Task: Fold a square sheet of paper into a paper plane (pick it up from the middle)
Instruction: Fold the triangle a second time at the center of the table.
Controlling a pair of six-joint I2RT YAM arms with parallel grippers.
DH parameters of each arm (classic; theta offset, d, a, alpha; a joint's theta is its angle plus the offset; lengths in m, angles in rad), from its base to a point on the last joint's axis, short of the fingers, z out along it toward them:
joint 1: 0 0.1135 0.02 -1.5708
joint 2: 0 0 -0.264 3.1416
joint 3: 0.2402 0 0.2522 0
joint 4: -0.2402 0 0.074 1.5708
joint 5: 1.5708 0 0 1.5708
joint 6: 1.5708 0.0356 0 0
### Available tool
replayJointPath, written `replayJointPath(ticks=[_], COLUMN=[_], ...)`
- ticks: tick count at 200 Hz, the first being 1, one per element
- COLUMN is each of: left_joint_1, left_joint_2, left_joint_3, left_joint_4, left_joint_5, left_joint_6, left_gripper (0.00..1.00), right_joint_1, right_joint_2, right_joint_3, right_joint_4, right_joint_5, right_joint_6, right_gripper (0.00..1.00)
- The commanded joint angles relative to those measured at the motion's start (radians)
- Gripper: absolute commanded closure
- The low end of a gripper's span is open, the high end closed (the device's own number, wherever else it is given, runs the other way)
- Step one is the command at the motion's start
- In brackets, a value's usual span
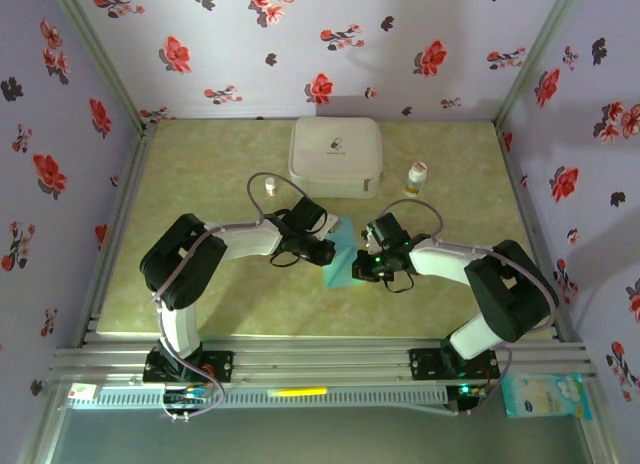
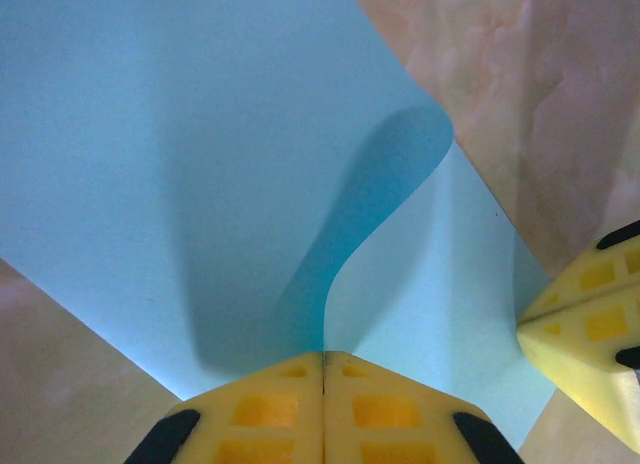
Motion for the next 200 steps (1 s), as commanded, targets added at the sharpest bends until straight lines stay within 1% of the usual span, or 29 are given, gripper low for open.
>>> replayJointPath(ticks=[1, 168, 200], left_joint_1=[0.008, 0.011, 0.01], left_joint_2=[0.011, 0.04, 0.018], left_joint_3=[0.021, 0.007, 0.008], left_joint_4=[-0.019, -0.007, 0.0], left_joint_5=[-0.021, -0.019, -0.014], left_joint_6=[0.023, 0.026, 0.032], left_gripper=[0.93, 0.93, 0.93], right_joint_1=[-0.004, -0.004, -0.004], right_joint_2=[0.04, 0.051, 0.056], right_joint_3=[-0.023, -0.019, -0.02], right_joint_4=[-0.096, -0.09, -0.091], right_joint_5=[0.041, 0.032, 0.031], right_joint_6=[-0.019, -0.015, -0.015], right_gripper=[0.98, 0.98, 0.98])
